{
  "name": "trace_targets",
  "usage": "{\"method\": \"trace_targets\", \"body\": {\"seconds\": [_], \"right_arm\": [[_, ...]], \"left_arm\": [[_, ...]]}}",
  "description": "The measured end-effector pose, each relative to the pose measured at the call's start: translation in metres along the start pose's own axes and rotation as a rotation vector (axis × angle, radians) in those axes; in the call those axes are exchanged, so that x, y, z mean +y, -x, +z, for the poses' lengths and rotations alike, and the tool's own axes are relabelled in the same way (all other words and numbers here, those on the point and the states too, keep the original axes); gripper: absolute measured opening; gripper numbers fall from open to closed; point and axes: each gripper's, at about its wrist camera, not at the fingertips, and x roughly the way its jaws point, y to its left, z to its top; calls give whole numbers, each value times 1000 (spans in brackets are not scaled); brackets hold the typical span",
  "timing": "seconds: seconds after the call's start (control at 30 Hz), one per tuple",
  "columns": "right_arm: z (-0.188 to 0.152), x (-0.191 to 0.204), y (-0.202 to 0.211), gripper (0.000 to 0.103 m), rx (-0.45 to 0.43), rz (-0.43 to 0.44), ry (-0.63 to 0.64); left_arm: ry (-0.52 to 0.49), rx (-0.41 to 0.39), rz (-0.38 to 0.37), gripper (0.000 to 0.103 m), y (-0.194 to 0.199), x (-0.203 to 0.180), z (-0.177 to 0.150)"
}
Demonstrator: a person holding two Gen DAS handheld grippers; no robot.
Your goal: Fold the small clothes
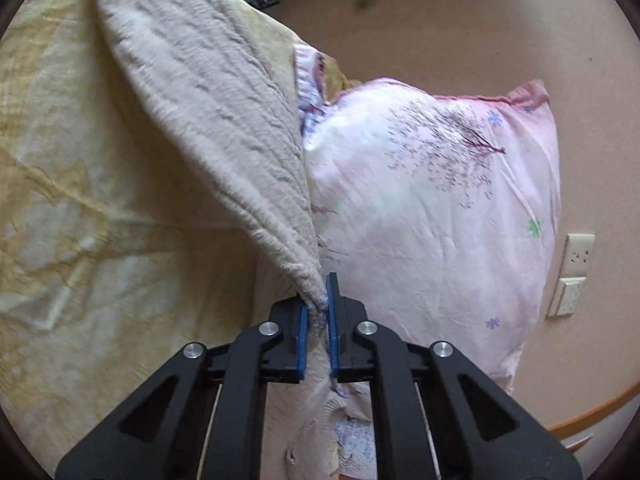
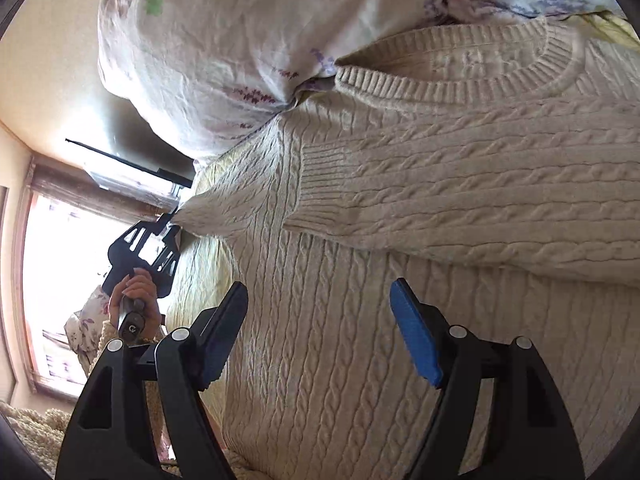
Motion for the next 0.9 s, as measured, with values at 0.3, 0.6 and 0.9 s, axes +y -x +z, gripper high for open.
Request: {"method": "trace_targets", "body": {"seconds": [0.3, 0.6, 0.9], "right_arm": [[-7, -41, 41, 76, -104, -18, -103], [-16, -61, 50, 76, -123, -44, -170], [-16, -68, 50, 76, -113, -49, -176]], "left_arm": [[-56, 313, -306, 8, -56, -66, -112], [-91, 556, -8, 10, -122, -8, -225], [-23, 364, 9, 49, -96, -8, -174]]}}
